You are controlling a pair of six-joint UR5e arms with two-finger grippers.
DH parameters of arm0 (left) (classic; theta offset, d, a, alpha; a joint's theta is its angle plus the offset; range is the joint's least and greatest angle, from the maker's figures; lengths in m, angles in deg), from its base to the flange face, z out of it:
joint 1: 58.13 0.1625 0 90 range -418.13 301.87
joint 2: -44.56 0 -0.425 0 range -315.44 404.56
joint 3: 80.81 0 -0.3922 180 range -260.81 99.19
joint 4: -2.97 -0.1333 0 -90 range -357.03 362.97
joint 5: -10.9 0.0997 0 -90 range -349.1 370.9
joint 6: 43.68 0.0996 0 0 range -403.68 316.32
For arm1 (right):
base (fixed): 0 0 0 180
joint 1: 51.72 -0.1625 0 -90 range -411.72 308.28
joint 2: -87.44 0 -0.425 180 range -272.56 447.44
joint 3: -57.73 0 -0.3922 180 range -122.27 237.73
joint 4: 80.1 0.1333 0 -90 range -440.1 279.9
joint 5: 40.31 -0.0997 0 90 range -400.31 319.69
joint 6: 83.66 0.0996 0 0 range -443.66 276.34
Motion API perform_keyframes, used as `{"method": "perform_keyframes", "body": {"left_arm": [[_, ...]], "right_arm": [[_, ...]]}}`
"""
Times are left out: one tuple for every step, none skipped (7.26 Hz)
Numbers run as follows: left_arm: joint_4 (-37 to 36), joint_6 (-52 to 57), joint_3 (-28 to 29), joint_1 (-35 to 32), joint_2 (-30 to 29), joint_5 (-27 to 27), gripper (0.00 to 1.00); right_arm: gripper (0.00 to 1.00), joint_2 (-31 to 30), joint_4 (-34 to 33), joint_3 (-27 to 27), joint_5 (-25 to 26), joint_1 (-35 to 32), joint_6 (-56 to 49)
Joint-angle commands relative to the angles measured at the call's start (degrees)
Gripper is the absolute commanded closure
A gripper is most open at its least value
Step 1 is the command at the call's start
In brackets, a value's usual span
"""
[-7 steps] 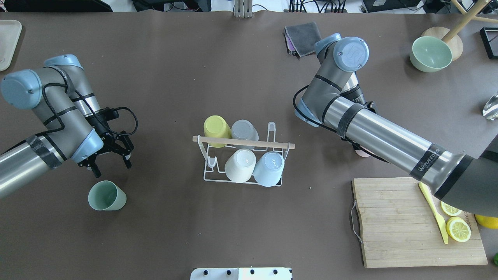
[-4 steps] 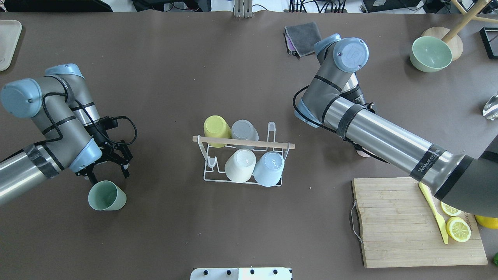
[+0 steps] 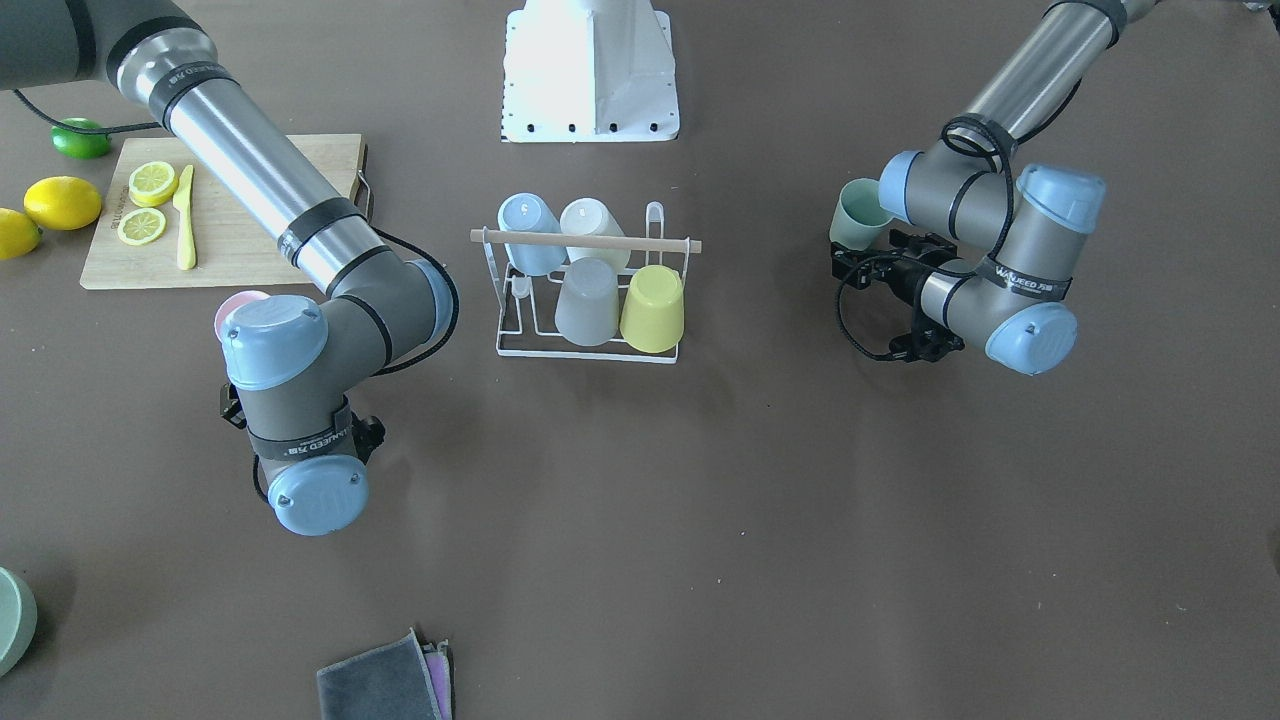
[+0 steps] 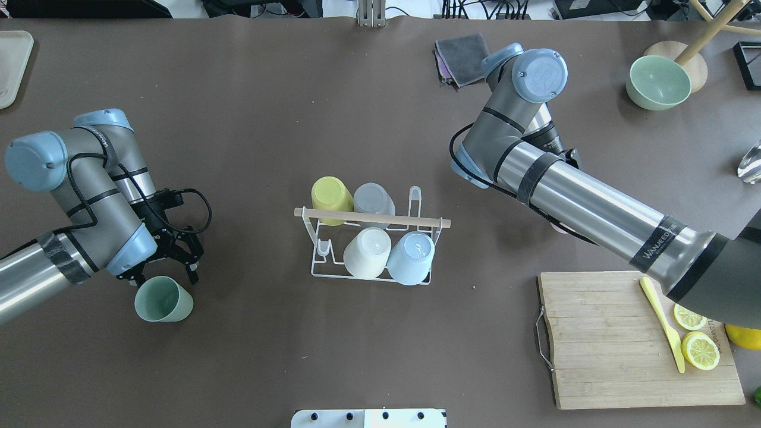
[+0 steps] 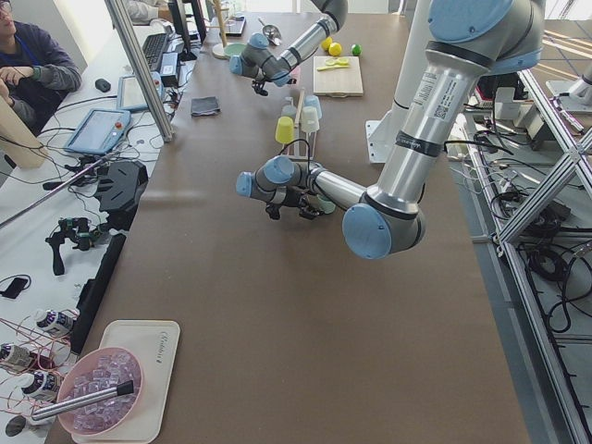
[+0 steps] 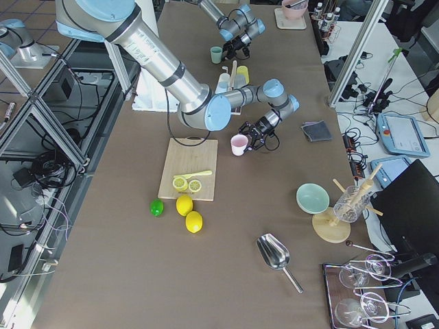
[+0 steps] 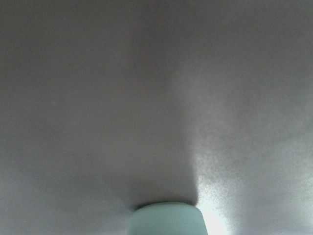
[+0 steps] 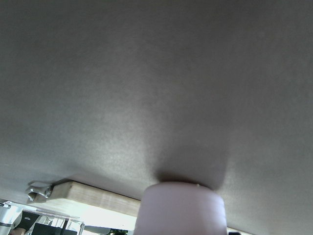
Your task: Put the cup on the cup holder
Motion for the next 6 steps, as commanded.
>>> {"method": "perform_keyframes", "body": {"left_arm": [[0.0,0.1,0.0,0.8,0.0,-0.1,0.03],[0.0,0.1,0.0,0.9,0.0,-0.1,0.03],[0.0,0.1,0.0,0.9,0.0,-0.1,0.03],[0.0,0.1,0.0,1.0,0.0,-0.1,0.03],[0.0,0.1,0.0,1.3,0.0,-0.1,0.03],[0.0,0.1,0.0,1.4,0.0,-0.1,0.04]], "right_arm": [[0.47,-1.6,-2.3,-5.6,2.3,-3.0,0.1],[0.47,-3.5,-3.6,-11.4,2.3,-6.1,0.1],[0.47,-4.8,-3.9,-16.1,2.0,-8.2,0.8],[0.47,-5.3,-3.4,-20.5,1.5,-10.0,1.3],[0.47,-6.4,-1.5,-25.6,0.4,-11.8,4.3],[0.46,-9.4,5.4,-28.7,-4.6,-14.7,6.3]]}}
